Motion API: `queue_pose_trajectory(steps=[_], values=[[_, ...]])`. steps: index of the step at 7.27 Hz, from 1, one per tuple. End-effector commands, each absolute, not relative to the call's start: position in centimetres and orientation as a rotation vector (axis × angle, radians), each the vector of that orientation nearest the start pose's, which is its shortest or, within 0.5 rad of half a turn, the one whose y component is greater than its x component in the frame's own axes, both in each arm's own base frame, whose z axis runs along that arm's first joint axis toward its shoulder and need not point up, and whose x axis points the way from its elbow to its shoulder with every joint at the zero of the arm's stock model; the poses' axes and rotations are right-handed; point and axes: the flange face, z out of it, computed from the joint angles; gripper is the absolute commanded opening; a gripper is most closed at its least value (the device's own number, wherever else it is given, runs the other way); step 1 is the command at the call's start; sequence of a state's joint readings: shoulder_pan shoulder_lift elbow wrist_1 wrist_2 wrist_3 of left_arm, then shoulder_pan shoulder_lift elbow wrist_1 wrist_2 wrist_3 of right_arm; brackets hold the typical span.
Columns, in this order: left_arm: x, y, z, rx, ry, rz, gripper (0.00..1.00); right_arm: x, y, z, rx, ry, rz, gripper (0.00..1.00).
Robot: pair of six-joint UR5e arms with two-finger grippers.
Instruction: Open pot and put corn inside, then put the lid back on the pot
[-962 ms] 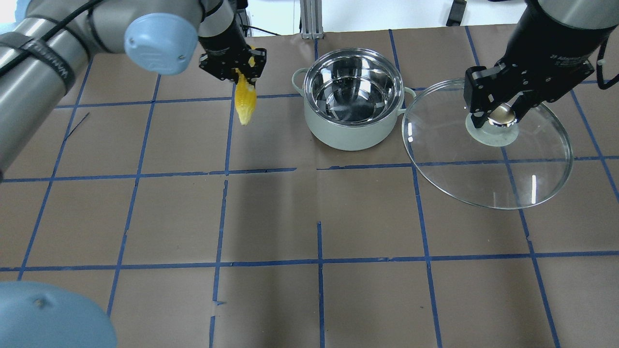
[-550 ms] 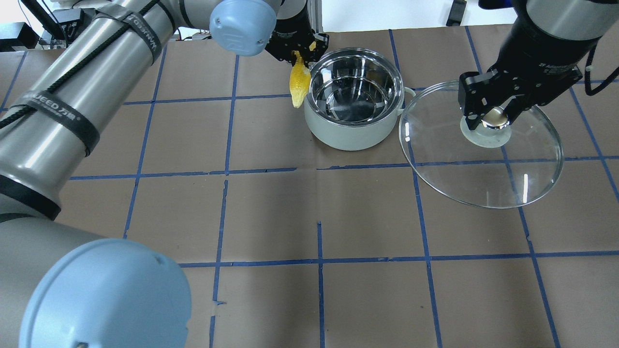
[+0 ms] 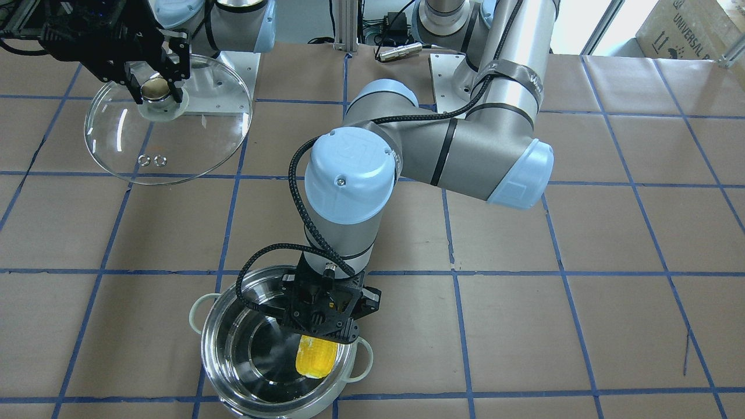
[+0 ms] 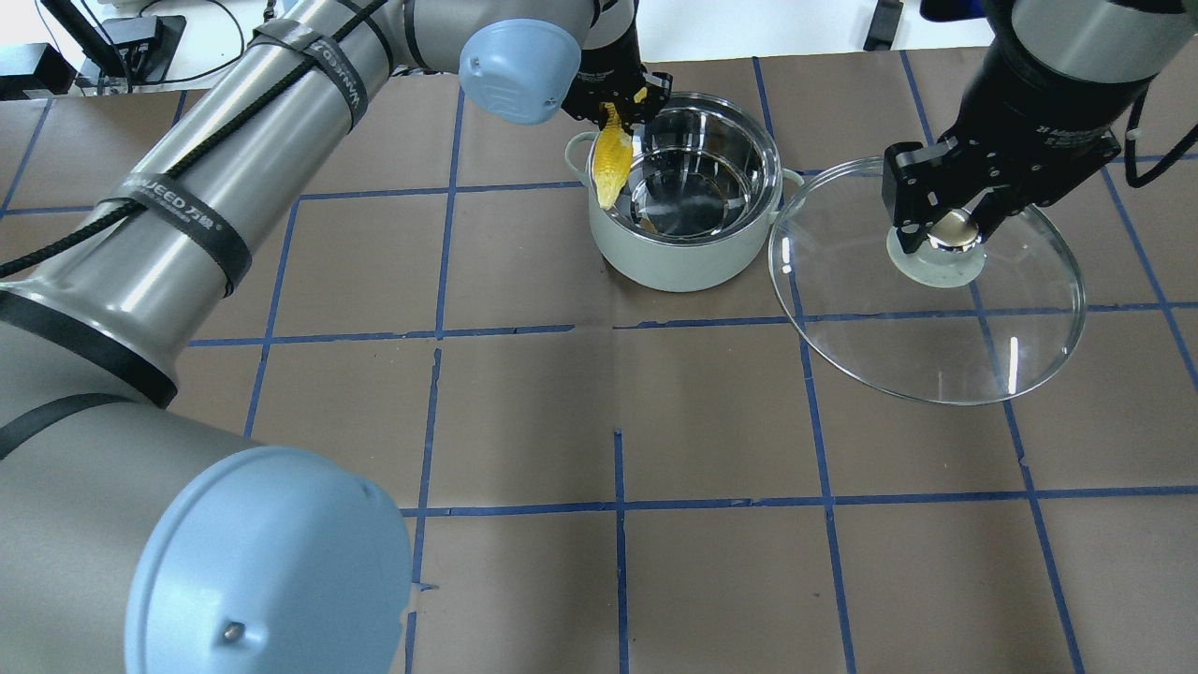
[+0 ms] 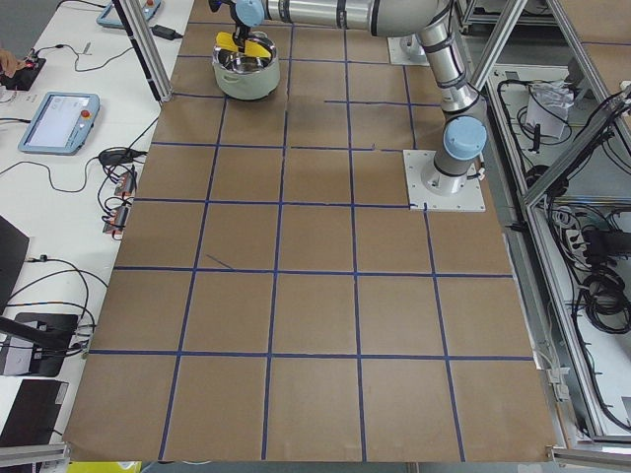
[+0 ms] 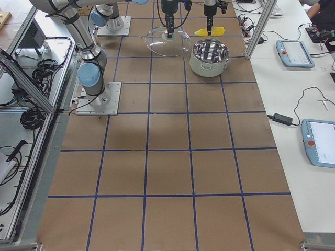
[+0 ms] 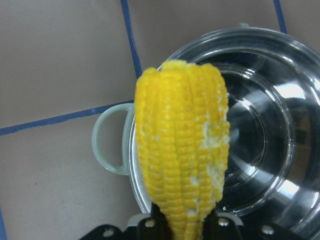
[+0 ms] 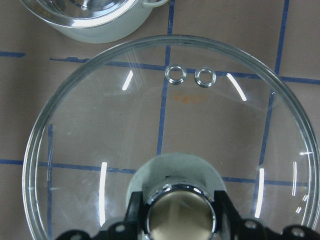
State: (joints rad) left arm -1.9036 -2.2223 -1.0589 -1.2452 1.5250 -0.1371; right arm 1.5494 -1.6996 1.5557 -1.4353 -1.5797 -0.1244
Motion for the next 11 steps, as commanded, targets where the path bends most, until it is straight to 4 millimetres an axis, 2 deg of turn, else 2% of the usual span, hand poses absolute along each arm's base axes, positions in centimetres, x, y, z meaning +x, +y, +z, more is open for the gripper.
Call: queue_pose_trajectory(steps=[1, 2, 4, 5, 6, 7, 8, 9, 10, 11], values=[[-40.0, -67.6, 35.7, 0.21, 3.226, -0.309, 0.13, 12.4, -43.6, 54.2, -0.169, 3.148, -0.016, 0.46], [-40.2, -68.1, 35.5, 0.172, 3.24, -0.313, 0.13, 12.3, -43.6, 54.2, -0.167, 3.15, -0.015, 0.46], [-41.0, -69.0, 32.7, 0.173, 3.228, -0.273, 0.13, 12.3, -43.6, 54.2, -0.169, 3.153, -0.015, 0.46], [-41.3, -69.1, 32.6, 0.178, 3.228, -0.278, 0.14, 12.3, -43.6, 54.2, -0.169, 3.153, -0.015, 0.46], [-41.3, -69.1, 32.4, 0.178, 3.225, -0.274, 0.67, 12.3, -43.6, 54.2, -0.169, 3.153, -0.015, 0.46], [-41.3, -69.0, 32.1, 0.146, 3.231, -0.259, 0.92, 12.3, -43.6, 54.2, -0.169, 3.155, -0.015, 0.46], [-41.6, -68.9, 31.6, 0.148, 3.229, -0.249, 1.0, 12.3, -43.6, 54.2, -0.169, 3.155, -0.015, 0.46], [-41.2, -68.6, 31.9, 0.157, 3.223, -0.235, 1.0, 12.3, -43.6, 54.2, -0.169, 3.155, -0.015, 0.46], [-40.8, -68.6, 32.7, 0.152, 3.224, -0.247, 1.0, 12.3, -43.6, 54.2, -0.169, 3.156, -0.015, 0.46], [-39.9, -68.7, 34.3, 0.139, 3.232, -0.274, 1.0, 12.3, -43.6, 54.2, -0.169, 3.156, -0.015, 0.46]])
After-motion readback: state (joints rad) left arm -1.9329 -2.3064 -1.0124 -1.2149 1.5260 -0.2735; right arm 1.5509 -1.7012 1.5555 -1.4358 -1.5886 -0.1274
